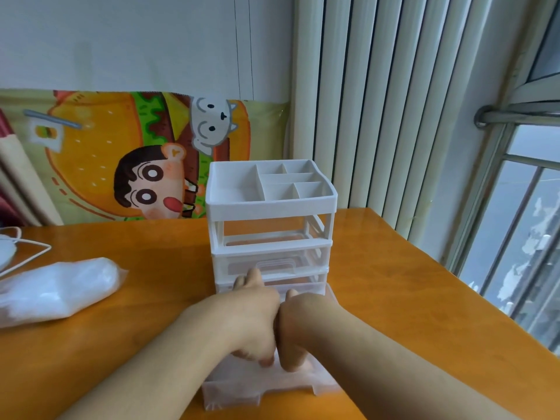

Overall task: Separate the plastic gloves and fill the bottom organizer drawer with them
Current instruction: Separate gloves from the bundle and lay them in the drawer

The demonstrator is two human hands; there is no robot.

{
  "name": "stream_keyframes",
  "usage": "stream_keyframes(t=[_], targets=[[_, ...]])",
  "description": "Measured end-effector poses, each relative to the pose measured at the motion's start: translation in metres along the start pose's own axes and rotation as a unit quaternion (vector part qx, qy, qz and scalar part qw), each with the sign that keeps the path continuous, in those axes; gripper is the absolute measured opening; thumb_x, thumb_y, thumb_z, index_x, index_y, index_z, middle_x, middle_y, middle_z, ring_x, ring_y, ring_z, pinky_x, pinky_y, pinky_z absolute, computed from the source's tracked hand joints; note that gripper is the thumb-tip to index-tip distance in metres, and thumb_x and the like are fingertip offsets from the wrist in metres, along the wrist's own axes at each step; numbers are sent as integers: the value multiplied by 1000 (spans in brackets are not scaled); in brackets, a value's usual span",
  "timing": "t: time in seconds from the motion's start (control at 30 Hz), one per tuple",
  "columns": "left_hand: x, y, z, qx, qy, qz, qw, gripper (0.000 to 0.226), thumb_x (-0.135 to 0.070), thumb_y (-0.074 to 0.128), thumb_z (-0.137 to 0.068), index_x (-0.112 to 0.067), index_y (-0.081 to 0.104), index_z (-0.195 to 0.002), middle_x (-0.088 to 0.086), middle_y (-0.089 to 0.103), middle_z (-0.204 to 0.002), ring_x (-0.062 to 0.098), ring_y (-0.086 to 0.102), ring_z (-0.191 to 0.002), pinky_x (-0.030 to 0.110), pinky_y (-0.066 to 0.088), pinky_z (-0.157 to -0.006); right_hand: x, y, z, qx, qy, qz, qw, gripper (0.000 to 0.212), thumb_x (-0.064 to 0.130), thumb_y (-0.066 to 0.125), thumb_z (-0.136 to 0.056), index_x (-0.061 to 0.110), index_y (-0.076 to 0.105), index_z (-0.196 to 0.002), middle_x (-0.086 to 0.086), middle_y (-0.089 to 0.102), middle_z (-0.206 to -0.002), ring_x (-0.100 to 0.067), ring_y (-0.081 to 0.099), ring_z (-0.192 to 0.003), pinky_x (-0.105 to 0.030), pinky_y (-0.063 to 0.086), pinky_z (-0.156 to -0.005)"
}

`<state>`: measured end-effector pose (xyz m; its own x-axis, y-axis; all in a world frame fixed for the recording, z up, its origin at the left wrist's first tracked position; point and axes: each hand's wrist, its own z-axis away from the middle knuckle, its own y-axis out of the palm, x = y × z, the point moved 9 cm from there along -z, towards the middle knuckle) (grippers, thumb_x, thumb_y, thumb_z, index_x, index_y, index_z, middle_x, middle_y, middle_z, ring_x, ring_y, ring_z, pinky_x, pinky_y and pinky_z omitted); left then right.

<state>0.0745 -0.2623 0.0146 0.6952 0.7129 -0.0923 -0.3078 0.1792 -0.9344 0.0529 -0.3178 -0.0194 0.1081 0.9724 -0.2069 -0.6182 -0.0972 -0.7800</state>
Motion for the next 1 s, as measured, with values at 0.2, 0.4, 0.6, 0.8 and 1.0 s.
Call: stream_keyframes(t=[0.2, 0.4, 0.6, 0.8, 1.0], targets=[[19, 22, -16, 75, -77, -5, 994, 107, -24, 78, -88, -17, 3, -164, 14, -6, -170, 38, 45, -141, 38, 54, -102, -8, 9, 1, 21, 15, -59, 998, 98, 19, 65, -98, 46, 0, -166, -22, -2, -172, -39, 58, -121, -50, 55, -104], [24, 47, -17, 38, -120, 22, 992, 88, -6, 56, -94, 1, -2, -160, 22, 1, -166, 38, 14, -155, 40, 32, -122, -28, 17, 15, -65, 8, -174, 983, 114, 1, 62, -91, 54, -11, -162, -15, -1, -175, -40, 51, -138, -38, 52, -88], [21, 31, 0, 90, -57, 106, 989, 98, -34, 62, -92, -18, -2, -165, 5, -1, -173, 33, 21, -154, 38, 40, -116, -34, 25, 15, -82, 10, -205, 975, 103, 3, 58, -91, 34, -4, -168, -12, 21, -165, -39, 44, -140, -41, 49, -91], [-5, -2, 9, -24, -16, 125, 992, 56, -49, 45, -93, -37, 40, -147, -3, 24, -155, 28, 24, -145, 48, 29, -119, -26, 28, 15, -48, 3, -182, 982, 100, 5, 50, -94, 34, -13, -166, -17, 20, -158, -41, 33, -146, -52, 45, -113], [13, 23, -9, -126, -86, 14, 988, 53, -25, 44, -99, -21, 32, -150, 7, 25, -155, 32, 23, -142, 53, 30, -117, -30, 28, 17, -62, 12, -182, 981, 100, 7, 56, -95, 28, -11, -167, -12, 9, -171, -42, 24, -155, -53, 43, -117]])
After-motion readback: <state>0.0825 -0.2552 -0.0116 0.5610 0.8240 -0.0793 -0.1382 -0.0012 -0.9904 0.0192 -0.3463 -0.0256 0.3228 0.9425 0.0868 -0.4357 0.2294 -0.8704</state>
